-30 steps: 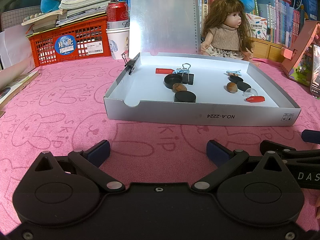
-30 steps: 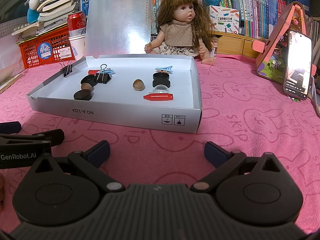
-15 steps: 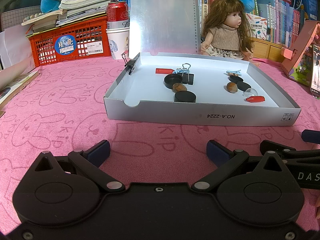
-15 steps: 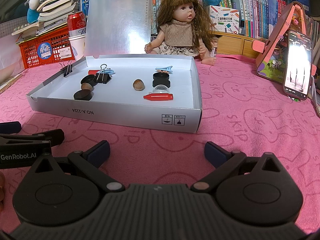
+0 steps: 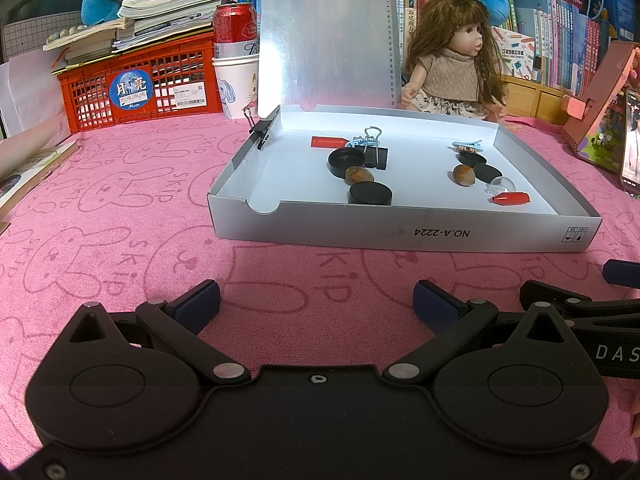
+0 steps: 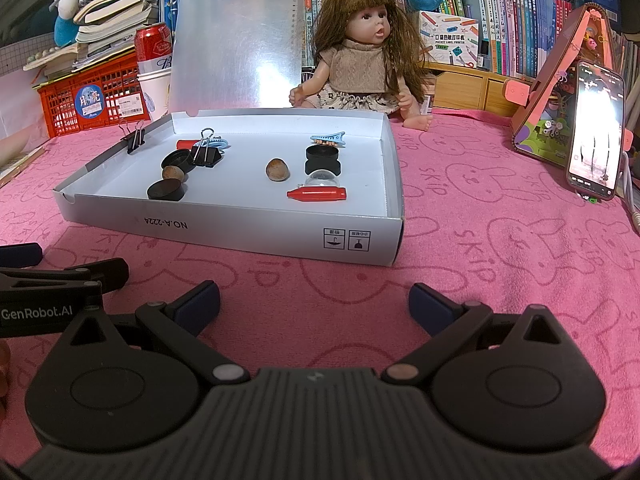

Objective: Organize rigid objects

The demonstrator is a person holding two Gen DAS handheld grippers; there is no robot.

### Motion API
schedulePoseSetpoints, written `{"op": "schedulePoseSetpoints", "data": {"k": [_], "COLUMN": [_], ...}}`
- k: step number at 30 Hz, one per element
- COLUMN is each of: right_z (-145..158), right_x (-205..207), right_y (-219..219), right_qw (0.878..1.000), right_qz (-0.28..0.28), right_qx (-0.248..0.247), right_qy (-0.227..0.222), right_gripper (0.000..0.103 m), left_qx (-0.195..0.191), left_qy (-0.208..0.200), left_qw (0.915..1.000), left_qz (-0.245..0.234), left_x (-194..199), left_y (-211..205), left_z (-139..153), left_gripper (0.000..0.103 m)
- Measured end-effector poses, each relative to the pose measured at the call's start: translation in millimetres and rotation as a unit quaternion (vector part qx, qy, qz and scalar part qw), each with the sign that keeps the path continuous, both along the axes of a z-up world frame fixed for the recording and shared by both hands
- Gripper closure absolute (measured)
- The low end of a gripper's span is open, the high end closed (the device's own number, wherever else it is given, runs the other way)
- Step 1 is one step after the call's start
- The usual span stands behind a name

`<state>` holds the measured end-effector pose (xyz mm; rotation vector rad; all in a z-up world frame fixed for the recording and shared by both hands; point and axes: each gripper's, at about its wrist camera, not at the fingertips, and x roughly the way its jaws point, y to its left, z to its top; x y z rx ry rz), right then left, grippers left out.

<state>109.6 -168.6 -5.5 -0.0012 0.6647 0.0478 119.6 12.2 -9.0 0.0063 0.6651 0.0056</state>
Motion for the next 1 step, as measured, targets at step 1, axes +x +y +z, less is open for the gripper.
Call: {"op": "schedulePoseSetpoints", "data": {"k": [1], "right_z": [0.0], "right_x": [-0.1], "right_y": [0.1], "right_qw": [1.000], "right_qz": [0.000], "right_qx": [0.000], "right_qy": [0.000], "right_gripper": [0.000], "left_qx": [0.000], "left_qy": [0.000], "left_qw": [1.0000], "left_qz": [0.000], "left_x": [0.0], "left_y": [0.0], "left_z": [0.0], "left_gripper": [0.000]}}
